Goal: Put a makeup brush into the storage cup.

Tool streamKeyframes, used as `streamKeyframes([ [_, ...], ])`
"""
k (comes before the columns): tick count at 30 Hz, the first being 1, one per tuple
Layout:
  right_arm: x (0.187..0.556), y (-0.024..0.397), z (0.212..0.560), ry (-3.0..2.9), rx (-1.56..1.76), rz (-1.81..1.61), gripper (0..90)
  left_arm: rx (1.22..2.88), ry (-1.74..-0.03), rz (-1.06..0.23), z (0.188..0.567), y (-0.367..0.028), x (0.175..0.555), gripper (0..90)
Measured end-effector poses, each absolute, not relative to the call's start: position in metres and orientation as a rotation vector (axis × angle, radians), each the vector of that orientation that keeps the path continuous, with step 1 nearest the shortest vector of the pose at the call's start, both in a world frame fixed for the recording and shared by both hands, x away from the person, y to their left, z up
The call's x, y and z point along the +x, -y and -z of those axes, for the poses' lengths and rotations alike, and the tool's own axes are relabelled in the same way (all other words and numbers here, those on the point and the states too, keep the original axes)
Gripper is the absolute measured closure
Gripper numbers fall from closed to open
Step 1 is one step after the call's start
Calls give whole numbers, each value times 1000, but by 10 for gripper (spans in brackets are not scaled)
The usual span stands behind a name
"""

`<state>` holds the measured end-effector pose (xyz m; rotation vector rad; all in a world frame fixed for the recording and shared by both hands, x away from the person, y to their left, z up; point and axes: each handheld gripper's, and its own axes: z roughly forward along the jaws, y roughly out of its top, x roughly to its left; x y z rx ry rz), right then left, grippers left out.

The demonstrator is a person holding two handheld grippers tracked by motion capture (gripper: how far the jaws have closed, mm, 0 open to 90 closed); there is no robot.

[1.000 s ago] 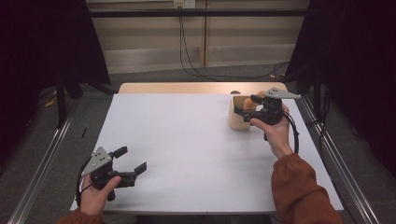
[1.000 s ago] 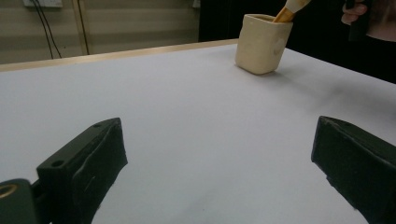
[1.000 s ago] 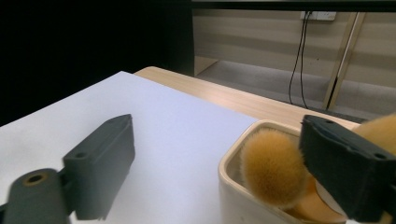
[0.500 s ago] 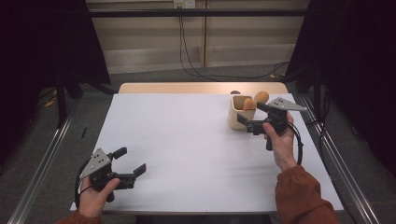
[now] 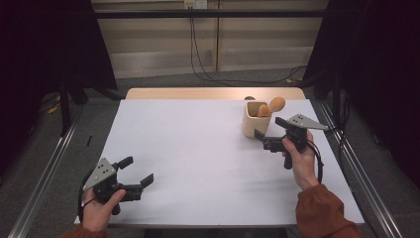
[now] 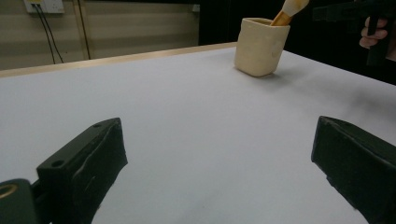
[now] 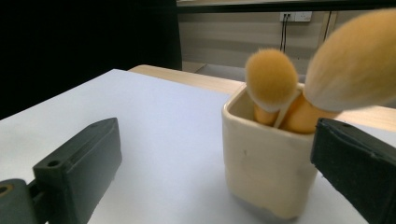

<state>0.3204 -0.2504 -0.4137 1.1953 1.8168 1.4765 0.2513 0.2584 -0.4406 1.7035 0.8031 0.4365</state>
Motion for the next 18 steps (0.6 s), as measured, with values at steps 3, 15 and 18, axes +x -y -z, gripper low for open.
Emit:
streamKeyframes([
  [3, 314, 253, 416, -1811, 1192, -1482, 9, 1706, -810, -442, 441, -259, 252, 29],
  [15, 292, 257, 428, -1779, 1183, -1481, 6, 1691, -814, -448, 440, -262, 250, 29],
  [18, 285, 259, 432, -1783, 1190, -1472, 8, 1691, -813, -447, 440, -262, 250, 29],
])
